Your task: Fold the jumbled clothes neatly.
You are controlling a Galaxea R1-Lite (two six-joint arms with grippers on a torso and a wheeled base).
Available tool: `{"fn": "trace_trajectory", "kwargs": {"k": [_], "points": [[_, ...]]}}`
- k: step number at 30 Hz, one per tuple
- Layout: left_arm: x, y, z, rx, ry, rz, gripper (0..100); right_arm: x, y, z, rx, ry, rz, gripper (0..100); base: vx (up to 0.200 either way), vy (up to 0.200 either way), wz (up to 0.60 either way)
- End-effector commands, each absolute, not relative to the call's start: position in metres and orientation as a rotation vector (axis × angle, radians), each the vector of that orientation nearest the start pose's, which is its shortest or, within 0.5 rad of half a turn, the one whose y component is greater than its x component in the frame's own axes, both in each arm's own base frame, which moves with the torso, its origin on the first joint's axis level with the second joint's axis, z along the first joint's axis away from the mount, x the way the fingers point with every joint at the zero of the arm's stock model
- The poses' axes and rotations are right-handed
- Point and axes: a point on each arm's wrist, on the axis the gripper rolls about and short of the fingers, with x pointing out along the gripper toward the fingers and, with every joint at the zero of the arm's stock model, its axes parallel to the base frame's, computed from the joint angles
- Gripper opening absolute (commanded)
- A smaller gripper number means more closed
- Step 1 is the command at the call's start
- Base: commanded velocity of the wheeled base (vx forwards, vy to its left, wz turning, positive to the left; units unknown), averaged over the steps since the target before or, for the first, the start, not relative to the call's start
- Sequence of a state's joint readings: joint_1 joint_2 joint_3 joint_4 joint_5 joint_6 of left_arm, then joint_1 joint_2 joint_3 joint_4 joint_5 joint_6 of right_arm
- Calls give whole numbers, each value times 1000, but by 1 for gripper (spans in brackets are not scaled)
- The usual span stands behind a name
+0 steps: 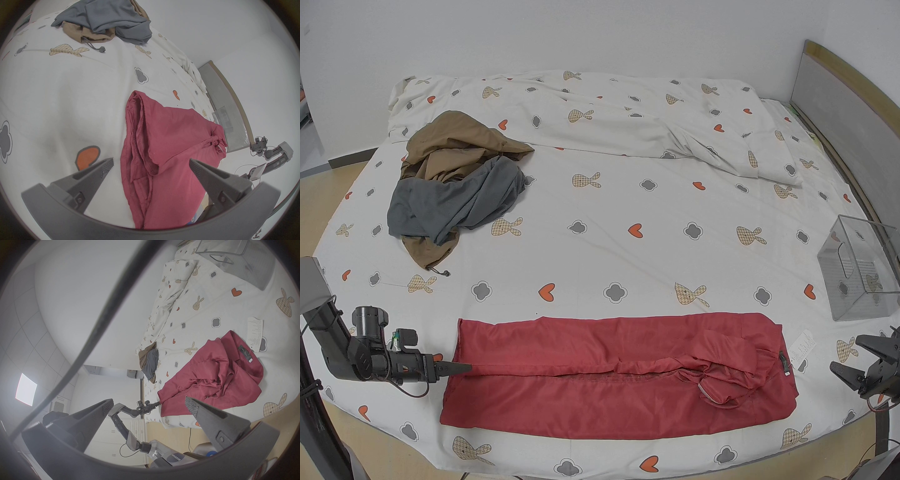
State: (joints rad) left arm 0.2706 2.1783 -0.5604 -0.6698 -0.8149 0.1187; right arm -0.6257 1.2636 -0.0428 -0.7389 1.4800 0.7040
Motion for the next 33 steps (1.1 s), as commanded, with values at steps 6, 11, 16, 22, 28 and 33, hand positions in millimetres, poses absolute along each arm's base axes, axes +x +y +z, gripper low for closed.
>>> {"fn": "trace_trajectory", "kwargs": {"k": [6,11,16,22,28,33], "points": [[293,51,-9,-359,799,-570,100,104,-47,110,1087,545,737,100,0,0,0],[296,41,-1,-355,786,-596,100,104,-47,109,1089,546,738,100,0,0,0],[303,36,5,-413,773,-642,100,103,-46,109,1091,549,739,100,0,0,0],[314,35,-1,-430,777,-646,100,103,-46,108,1095,551,738,100,0,0,0],[315,42,-6,-443,781,-626,100,103,-45,108,1095,555,741,100,0,0,0],[308,38,-5,-443,793,-634,100,102,-44,107,1099,559,743,100,0,0,0]]}}
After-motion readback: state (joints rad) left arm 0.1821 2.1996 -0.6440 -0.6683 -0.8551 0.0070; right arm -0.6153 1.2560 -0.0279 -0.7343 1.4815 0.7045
